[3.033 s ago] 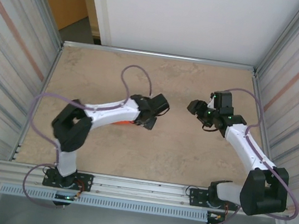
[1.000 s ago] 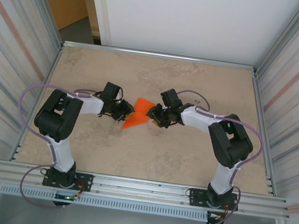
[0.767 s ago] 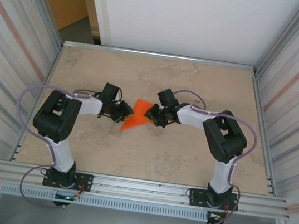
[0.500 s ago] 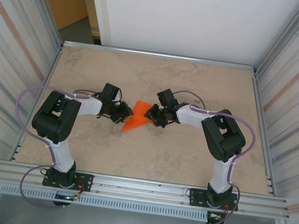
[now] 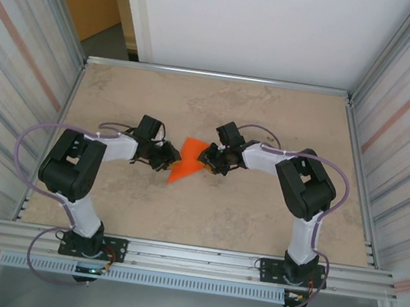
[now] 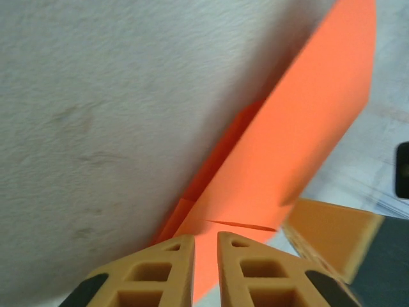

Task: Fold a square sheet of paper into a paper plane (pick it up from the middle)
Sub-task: Fold the wing for the fifth time at the center of the table.

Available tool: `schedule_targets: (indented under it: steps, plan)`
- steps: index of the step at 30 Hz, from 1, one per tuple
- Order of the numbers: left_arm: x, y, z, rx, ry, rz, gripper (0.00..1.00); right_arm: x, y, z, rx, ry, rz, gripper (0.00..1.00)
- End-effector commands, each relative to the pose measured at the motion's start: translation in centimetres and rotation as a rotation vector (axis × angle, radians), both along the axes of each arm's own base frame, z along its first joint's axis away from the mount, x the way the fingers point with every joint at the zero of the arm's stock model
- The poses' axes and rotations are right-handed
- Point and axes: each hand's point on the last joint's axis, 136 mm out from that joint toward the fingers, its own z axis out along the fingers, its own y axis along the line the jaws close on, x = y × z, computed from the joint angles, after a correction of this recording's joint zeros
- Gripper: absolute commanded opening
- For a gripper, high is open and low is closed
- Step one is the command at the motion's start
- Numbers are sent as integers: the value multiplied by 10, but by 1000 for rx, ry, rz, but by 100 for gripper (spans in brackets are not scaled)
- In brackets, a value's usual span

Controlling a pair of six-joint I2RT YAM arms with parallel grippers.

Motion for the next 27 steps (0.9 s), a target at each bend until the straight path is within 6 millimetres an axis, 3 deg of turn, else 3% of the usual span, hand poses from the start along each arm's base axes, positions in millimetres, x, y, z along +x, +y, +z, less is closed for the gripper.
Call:
schedule_targets:
  steps: [1, 4, 8, 16, 27]
  plan:
    - [-12, 7, -17, 43, 55, 8, 16, 0, -6, 5, -9, -15, 8, 35]
    - [-14, 9, -23, 42, 77, 31, 16, -3, -7, 9, -5, -18, 7, 41]
    - [-15, 12, -27, 23, 97, 58, 15, -8, -3, 4, 3, 2, 25, 40]
    - [-13, 8, -25, -81, 114, 88, 15, -15, 8, 5, 42, 11, 55, 32]
    - [-13, 7, -22, -91, 96, 79, 16, -13, 21, 11, 121, -16, 78, 23]
